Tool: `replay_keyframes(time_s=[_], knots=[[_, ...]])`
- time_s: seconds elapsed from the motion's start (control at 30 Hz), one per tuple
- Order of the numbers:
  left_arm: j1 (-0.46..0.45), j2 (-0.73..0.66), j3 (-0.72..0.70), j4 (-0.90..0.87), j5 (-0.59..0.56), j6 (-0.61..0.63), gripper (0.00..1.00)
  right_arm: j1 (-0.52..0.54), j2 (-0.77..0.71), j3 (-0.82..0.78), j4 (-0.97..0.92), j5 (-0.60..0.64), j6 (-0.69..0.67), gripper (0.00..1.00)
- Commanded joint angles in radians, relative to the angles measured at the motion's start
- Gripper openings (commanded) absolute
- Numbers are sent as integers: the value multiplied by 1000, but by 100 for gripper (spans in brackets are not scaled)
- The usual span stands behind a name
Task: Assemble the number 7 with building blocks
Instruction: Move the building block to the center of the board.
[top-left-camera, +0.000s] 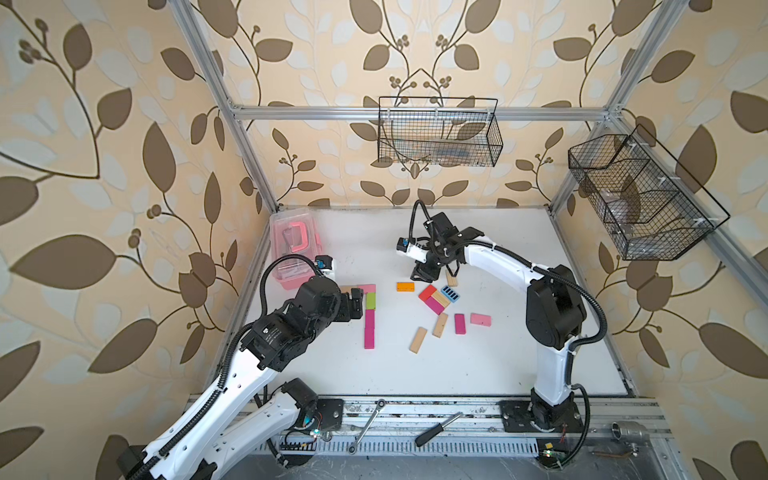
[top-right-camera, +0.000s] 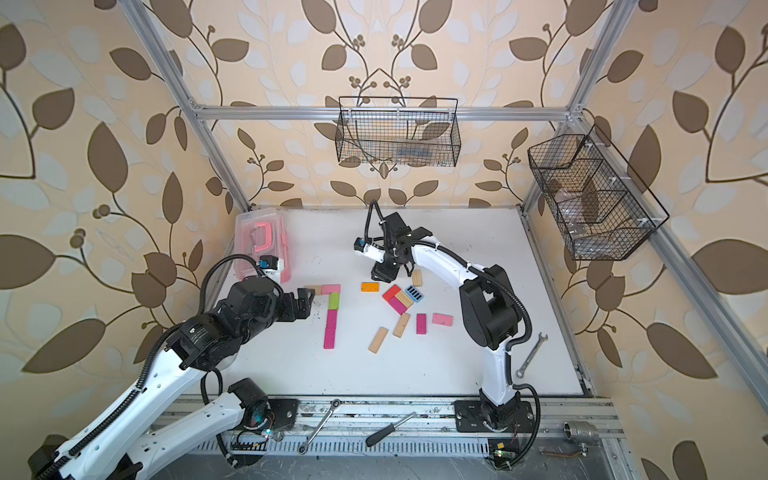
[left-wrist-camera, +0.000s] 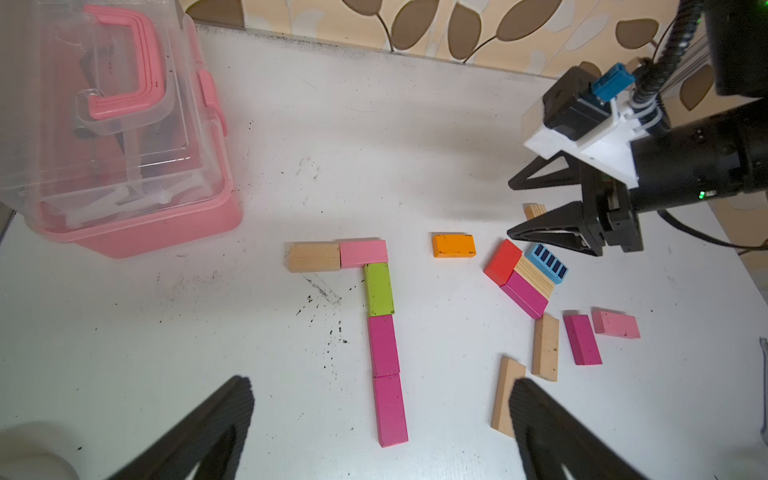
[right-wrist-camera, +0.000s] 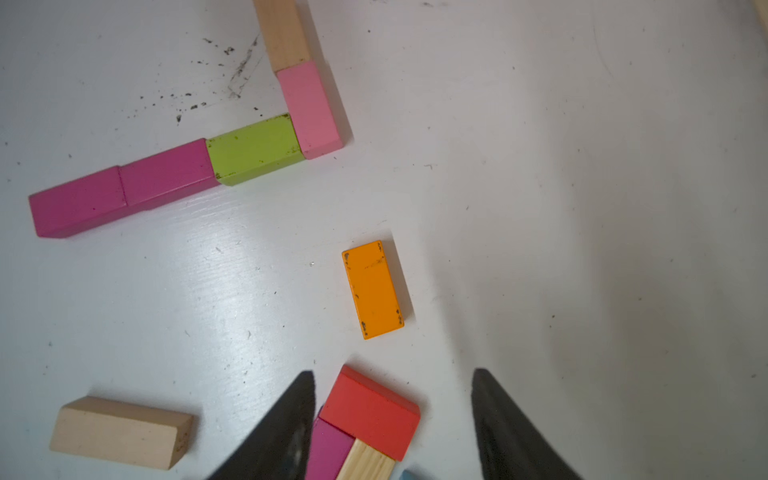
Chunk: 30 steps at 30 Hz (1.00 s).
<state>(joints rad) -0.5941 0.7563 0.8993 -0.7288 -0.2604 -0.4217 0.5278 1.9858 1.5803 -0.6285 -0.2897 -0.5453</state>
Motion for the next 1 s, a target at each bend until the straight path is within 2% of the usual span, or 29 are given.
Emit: replay_keyframes(time_s=[0.0,0.13,0.2,0.33,0.6,0.77,0.97], knots=[[7,12,-9,29,25,14,99,1,27,-81,47,-45,121,48],[6,26,-6,35,38,14,99,2,49,-138,113,-24,199,47],[6,25,-9,45,44,11,99,6,57,-135,110,-47,219,45],[6,30,-7,60,51,17,99,29,75,-149,104,-19,264,45],[7,53,-5,73,61,32,99,63,92,-207,101,140,421,45],[8,73,-7,93,77,39,99,52,32,-297,94,237,491,45],[10,109,-9,128,101,49,99,14,-124,-521,124,314,600,42]])
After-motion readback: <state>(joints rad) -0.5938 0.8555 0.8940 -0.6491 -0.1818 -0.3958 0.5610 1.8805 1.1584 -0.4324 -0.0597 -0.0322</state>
